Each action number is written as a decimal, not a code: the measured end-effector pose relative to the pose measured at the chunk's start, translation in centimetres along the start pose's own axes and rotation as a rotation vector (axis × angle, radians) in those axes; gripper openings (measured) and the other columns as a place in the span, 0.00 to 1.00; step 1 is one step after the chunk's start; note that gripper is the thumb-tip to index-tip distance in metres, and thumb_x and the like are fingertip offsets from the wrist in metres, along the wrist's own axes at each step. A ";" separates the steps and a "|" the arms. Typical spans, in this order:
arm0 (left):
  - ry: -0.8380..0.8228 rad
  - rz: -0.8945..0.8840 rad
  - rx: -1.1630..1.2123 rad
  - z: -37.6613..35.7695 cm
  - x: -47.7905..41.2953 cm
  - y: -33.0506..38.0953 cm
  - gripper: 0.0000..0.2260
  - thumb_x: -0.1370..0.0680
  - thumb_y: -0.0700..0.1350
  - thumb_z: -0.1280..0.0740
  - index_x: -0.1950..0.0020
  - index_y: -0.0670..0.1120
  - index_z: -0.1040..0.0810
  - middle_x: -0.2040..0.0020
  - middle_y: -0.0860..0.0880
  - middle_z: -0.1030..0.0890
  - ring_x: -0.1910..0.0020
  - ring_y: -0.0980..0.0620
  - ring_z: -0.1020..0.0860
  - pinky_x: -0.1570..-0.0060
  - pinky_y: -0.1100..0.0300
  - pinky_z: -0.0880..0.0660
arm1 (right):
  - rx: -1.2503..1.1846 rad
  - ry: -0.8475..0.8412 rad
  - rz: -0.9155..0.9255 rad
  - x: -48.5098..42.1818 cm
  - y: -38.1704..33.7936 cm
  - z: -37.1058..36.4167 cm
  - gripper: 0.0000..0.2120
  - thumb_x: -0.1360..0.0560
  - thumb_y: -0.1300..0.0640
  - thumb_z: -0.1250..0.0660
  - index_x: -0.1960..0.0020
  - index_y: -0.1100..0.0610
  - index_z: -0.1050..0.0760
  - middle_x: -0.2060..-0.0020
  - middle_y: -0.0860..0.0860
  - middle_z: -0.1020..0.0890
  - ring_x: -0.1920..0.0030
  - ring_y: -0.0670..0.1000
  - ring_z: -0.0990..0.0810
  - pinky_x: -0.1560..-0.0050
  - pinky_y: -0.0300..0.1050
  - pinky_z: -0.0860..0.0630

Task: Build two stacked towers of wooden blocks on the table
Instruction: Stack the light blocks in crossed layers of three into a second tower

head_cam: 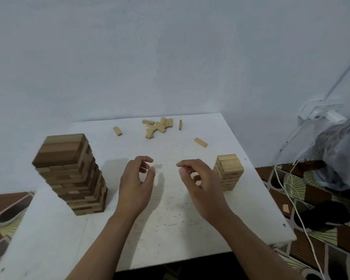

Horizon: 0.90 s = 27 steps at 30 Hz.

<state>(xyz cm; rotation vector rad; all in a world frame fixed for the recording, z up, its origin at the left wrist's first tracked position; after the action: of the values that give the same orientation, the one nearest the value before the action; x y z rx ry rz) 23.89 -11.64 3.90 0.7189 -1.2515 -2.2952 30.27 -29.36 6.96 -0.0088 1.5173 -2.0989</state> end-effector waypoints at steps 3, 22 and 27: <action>0.012 0.035 -0.073 -0.2 -1.1 -2.6 0.08 0.18 0.44 0.35 0.42 0.56 0.25 0.46 0.55 0.25 0.45 0.58 0.25 0.50 0.59 0.29 | 0.019 -0.023 -0.089 -2.0 1.8 -3.1 0.07 0.19 0.57 0.36 0.44 0.51 0.20 0.51 0.43 0.19 0.50 0.43 0.22 0.56 0.32 0.28; -0.100 0.020 -0.333 -7.0 -13.2 -6.0 0.25 0.19 0.41 0.40 0.21 0.50 0.36 0.18 0.50 0.42 0.19 0.51 0.47 0.27 0.45 0.45 | 0.295 -0.056 -0.249 -16.4 9.0 -10.1 0.18 0.16 0.58 0.45 0.27 0.56 0.29 0.29 0.50 0.27 0.28 0.50 0.31 0.28 0.45 0.35; -0.227 0.023 -0.534 -8.0 -14.5 -7.1 0.26 0.19 0.46 0.40 0.20 0.53 0.41 0.18 0.47 0.46 0.19 0.47 0.50 0.31 0.38 0.47 | 0.295 -0.099 -0.175 -18.8 8.4 -11.7 0.20 0.17 0.60 0.47 0.27 0.53 0.29 0.30 0.49 0.26 0.28 0.50 0.35 0.26 0.48 0.37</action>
<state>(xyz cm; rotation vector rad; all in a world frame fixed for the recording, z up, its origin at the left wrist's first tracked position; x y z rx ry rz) 39.19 -4.66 -2.43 0.2598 -0.6632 -2.5771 46.19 -12.84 0.93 -0.1388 1.1745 -2.4058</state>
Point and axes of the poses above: each hand's wrist, its own x-axis away from the middle knuckle, its own z-axis out of the back of the hand, y = z × x, the point moved 6 cm from there along -x, towards the middle knuckle
